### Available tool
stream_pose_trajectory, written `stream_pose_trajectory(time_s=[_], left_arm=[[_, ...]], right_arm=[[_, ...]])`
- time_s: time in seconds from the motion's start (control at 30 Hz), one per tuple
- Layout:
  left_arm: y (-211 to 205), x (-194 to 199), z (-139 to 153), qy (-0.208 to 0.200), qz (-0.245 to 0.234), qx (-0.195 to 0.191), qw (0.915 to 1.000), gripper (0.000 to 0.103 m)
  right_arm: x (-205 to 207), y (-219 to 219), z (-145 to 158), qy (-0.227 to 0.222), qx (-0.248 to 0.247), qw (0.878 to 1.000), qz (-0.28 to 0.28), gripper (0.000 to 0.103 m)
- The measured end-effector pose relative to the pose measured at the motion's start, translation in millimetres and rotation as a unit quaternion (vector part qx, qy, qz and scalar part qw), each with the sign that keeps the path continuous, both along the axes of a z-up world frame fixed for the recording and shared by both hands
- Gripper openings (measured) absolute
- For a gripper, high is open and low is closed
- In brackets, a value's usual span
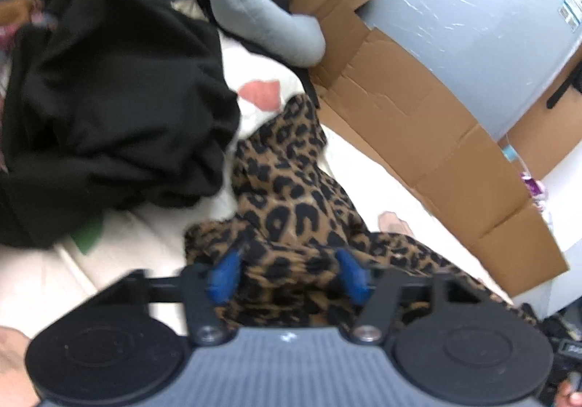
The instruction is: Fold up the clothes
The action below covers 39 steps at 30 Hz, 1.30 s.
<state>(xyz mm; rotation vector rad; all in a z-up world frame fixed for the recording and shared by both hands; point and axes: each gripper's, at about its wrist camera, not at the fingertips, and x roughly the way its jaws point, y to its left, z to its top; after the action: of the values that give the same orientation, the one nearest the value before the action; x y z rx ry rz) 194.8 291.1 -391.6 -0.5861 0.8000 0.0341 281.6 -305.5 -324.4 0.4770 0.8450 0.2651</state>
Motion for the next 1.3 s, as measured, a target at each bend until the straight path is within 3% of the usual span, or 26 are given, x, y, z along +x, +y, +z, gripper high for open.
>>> stream_pose_trajectory(time_s=[0.07,0.1,0.13,0.37,0.53,0.6,0.7,0.8,1.03,1.3], left_arm=[[3,-5,2,-0.002,-0.002,-0.004,1.0000,0.037],[4,-7,3,-0.003,-0.002,-0.006,1.0000,0.012],[5,-8,5,-0.004,-0.006,-0.010,0.9999,0.007],[12,-39,34,-0.019,-0.030,-0.024,0.9991,0.006],[-6,-74,60,-0.025,-0.046,-0.025,0.9983,0.005],[-16,-70,61,-0.024,-0.048,-0.023,0.9983,0.005],[-36,-66,70,-0.024,-0.033,-0.018,0.9990,0.005],[-34,-88,101,-0.041,-0.021,-0.006,0.9989,0.004],[-13,-132,148,-0.048,0.006,0.034,0.9983,0.004],[2,-165,146,-0.017,0.042,0.061,0.9971,0.004]], right_arm=[[-1,0,1,-0.002,-0.002,1.000,0.001,0.000],[-2,0,2,-0.002,0.000,1.000,0.002,0.000],[-3,-1,2,-0.002,0.000,1.000,0.002,0.000],[-13,-5,7,-0.004,0.004,1.000,0.004,0.000],[-25,-8,14,-0.002,0.009,1.000,0.009,0.000],[-32,-9,16,-0.001,0.011,1.000,0.011,0.000],[-43,-9,20,0.002,0.018,1.000,0.017,0.000],[-54,-7,24,0.012,0.036,0.999,0.030,0.000],[-78,14,35,0.030,0.062,0.993,0.095,0.000],[-102,49,28,0.067,0.083,0.978,0.182,0.000]])
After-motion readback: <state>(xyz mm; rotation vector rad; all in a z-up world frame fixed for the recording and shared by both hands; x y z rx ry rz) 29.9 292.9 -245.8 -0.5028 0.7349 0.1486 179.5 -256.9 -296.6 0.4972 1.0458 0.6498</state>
